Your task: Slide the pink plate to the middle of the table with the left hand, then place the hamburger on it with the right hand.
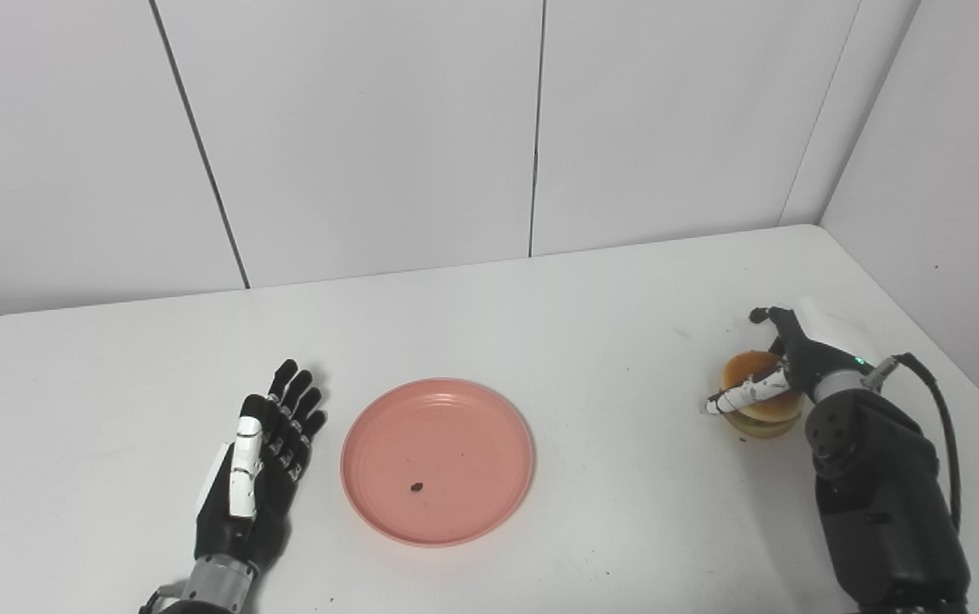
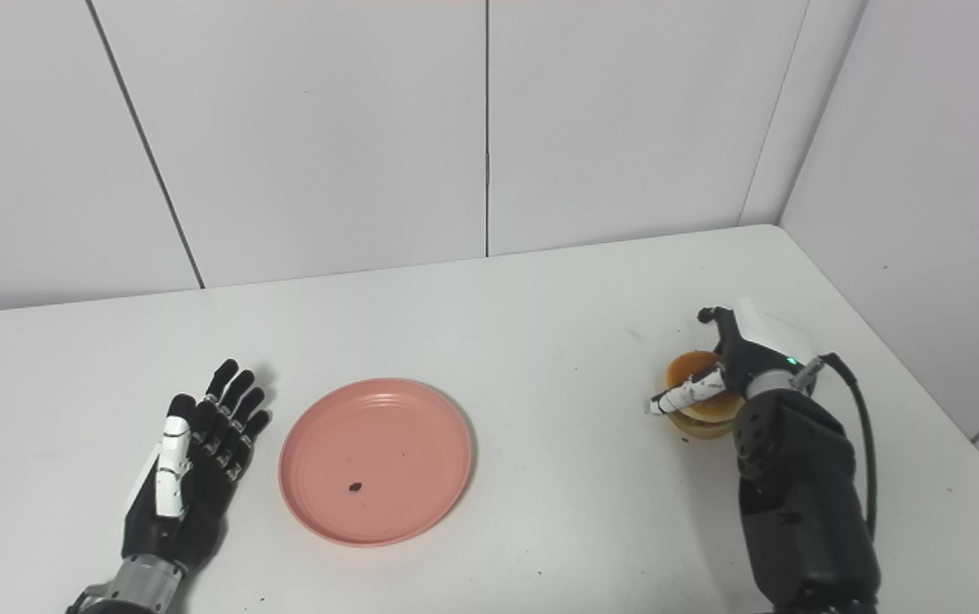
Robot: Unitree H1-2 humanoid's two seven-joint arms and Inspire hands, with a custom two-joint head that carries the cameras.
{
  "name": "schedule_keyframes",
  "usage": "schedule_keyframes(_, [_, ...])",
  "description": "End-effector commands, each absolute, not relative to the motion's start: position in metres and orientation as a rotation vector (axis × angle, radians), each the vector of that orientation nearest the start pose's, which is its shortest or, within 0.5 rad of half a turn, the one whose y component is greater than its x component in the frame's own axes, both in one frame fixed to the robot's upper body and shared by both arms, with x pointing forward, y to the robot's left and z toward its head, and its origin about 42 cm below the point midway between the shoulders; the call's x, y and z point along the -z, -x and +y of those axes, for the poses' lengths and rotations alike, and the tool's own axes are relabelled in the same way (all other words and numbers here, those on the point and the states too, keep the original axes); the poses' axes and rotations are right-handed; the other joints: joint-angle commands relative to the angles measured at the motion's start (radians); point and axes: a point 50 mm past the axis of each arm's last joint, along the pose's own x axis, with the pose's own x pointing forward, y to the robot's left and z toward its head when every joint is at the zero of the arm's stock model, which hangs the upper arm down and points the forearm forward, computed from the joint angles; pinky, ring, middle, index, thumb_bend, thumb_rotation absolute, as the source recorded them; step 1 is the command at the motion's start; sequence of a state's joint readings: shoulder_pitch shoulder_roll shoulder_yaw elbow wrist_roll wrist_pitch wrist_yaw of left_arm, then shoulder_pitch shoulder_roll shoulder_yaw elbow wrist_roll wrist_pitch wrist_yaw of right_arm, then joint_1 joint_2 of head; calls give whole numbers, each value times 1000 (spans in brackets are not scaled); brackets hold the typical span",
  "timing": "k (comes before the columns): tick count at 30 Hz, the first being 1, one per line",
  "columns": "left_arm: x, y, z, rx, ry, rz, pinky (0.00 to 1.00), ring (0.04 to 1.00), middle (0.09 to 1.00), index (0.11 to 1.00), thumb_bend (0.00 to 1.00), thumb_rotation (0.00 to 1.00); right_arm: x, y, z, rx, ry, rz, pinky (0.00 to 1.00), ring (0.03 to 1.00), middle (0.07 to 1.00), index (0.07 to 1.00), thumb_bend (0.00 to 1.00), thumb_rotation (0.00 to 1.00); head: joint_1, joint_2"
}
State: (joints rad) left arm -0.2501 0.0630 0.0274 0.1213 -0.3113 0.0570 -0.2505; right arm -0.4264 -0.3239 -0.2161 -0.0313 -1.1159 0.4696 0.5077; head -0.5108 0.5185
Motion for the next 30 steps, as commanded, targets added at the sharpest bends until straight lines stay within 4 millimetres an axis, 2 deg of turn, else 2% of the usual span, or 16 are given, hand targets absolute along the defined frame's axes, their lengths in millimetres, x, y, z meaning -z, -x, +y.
schedule_keyframes(1, [-134, -361, 209, 299, 242, -44, 1000, 1000, 1000, 998, 601, 1000, -260, -387, -365, 346, 1163, 278, 129, 191, 290, 671, 707, 11, 5, 3])
schedule_keyframes(2, [-134, -361, 209, 299, 242, -44, 1000, 1000, 1000, 999, 600, 1000, -259, -387, -365, 354, 1162, 271, 125, 196, 294, 649, 693, 5, 5, 3])
schedule_keyframes(3, [-134, -361, 209, 298, 238, -45, 1000, 1000, 1000, 998, 600, 1000, -259, -386, -365, 360, 1157, 264, 141, 226, 360, 628, 639, 1, 5, 3])
schedule_keyframes(4, [-134, -361, 209, 298, 236, -45, 1000, 1000, 1000, 998, 602, 1000, -260, -386, -365, 367, 1156, 258, 183, 271, 437, 559, 569, 0, 10, 6])
schedule_keyframes(7, [-134, -360, 207, 303, 232, -41, 1000, 1000, 1000, 1000, 610, 1000, -261, -385, -364, 383, 1146, 233, 223, 305, 469, 504, 535, 0, 13, 4])
schedule_keyframes(8, [-134, -359, 207, 304, 232, -39, 1000, 1000, 1000, 1000, 610, 1000, -261, -384, -364, 391, 1152, 226, 247, 328, 434, 517, 525, 0, 19, 4])
schedule_keyframes(10, [-135, -357, 206, 301, 226, -40, 1000, 1000, 1000, 1000, 610, 1000, -263, -384, -363, 403, 1150, 213, 286, 359, 425, 521, 521, 0, 28, 9])
schedule_keyframes(12, [-135, -356, 204, 296, 220, -45, 1000, 1000, 1000, 996, 601, 1000, -265, -384, -362, 413, 1141, 193, 259, 339, 429, 515, 522, 0, 36, 10])
schedule_keyframes(13, [-135, -356, 203, 294, 220, -48, 1000, 1000, 1000, 992, 594, 1000, -267, -384, -360, 420, 1136, 179, 228, 302, 459, 496, 527, 0, 45, 13])
schedule_keyframes(16, [-135, -353, 200, 296, 211, -51, 1000, 1000, 1000, 990, 596, 1000, -272, -382, -350, 440, 1097, 121, 215, 288, 472, 487, 529, 0, 76, 18])
schedule_keyframes(17, [-135, -352, 198, 294, 208, -51, 1000, 1000, 1000, 988, 601, 1000, -273, -381, -347, 441, 1083, 101, 232, 313, 450, 507, 525, 0, 93, 19])
schedule_keyframes(19, [-135, -350, 195, 283, 209, -51, 1000, 1000, 991, 976, 624, 984, -277, -379, -338, 412, 1051, 49, 313, 408, 481, 487, 524, 0, 131, 30])
schedule_keyframes(20, [-134, -349, 193, 277, 211, -52, 1000, 999, 986, 970, 632, 967, -278, -378, -334, 391, 1046, 23, 317, 418, 480, 489, 523, 0, 131, 30])
schedule_keyframes(22, [-134, -348, 189, 270, 210, -60, 1000, 992, 974, 953, 649, 930, -282, -376, -326, 352, 1046, -18, 271, 364, 436, 526, 517, 0, 159, 37])
schedule_keyframes(28, [-131, -345, 173, 230, 219, -63, 978, 970, 949, 926, 665, 882, -285, -369, -283, 228, 1004, -161, 326, 412, 459, 524, 518, 0, 243, 44])
schedule_keyframes(30, [-131, -345, 168, 223, 225, -59, 980, 972, 952, 928, 660, 888, -287, -365, -267, 188, 986, -194, 280, 369, 431, 533, 516, 0, 264, 43])
